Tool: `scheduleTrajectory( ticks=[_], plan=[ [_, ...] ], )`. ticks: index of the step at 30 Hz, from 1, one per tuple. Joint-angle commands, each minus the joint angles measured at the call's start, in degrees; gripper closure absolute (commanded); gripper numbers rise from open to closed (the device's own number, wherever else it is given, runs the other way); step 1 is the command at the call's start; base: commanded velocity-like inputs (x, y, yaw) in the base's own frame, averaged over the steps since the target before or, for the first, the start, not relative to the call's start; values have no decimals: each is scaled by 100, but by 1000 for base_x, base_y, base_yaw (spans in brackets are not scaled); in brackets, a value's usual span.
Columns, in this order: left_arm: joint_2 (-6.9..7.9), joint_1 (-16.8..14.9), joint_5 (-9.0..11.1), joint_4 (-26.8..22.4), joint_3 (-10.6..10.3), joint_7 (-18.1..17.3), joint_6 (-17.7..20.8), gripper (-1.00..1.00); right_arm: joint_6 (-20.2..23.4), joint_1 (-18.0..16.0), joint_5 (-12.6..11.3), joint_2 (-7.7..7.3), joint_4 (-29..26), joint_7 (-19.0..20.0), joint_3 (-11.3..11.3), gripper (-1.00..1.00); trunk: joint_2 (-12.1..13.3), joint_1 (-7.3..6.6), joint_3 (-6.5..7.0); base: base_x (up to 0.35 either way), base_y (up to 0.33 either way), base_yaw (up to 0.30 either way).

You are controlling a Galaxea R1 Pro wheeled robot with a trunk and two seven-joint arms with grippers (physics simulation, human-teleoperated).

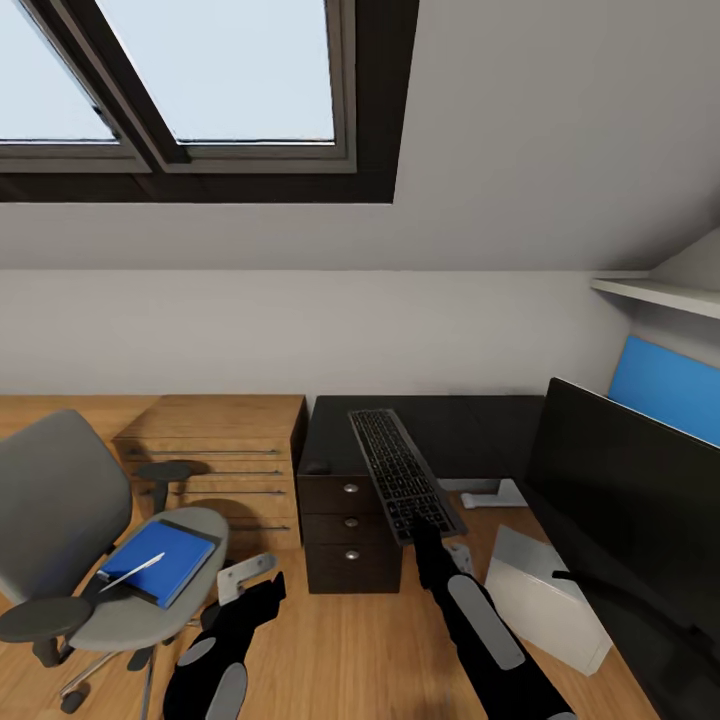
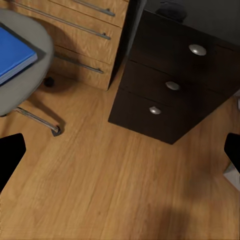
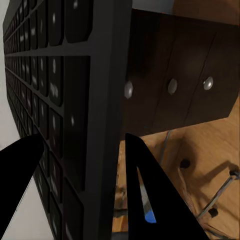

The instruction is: In the bedroom, organize the workspace by keeping the computer under the desk, ensuring the monitor is on the desk, placing the keyboard on the desk next to the monitor, placing the mouse on the desk next to the keyboard, moving the folder from the swivel chair onto the desk next to the mouse, stacking the notebook on top of the folder with the pen on top of the notebook, and positioning the swivel chair next to the desk.

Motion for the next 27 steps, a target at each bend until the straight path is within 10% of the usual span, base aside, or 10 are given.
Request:
scheduleTrajectory(
  ticks=[1, 27],
  plan=[
    [-3, -6, 56, 24, -13, 53, 7, -100, -48, -6, -133, -2, -27, -11, 20, 100, -10, 5, -11, 293, 99, 0],
    [-7, -6, 64, 70, -22, 54, 5, -100, -57, -6, -172, -9, 193, 2, -19, 100, -10, 5, -11, 321, 90, 0]
  ],
)
